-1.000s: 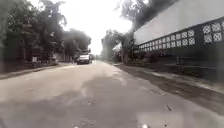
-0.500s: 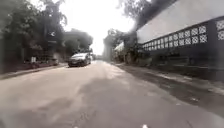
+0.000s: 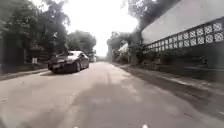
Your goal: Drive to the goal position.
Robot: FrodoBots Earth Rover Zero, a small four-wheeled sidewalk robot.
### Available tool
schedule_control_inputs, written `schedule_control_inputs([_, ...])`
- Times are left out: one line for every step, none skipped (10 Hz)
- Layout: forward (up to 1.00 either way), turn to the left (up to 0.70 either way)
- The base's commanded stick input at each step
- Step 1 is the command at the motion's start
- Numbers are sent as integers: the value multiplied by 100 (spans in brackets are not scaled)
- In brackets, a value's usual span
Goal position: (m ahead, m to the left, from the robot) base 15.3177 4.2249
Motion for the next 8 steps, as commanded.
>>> schedule_control_inputs([85, -12])
schedule_control_inputs([85, -34])
schedule_control_inputs([85, 8])
schedule_control_inputs([85, 3])
schedule_control_inputs([85, 1])
schedule_control_inputs([85, 14])
schedule_control_inputs([85, 16])
schedule_control_inputs([85, 16])
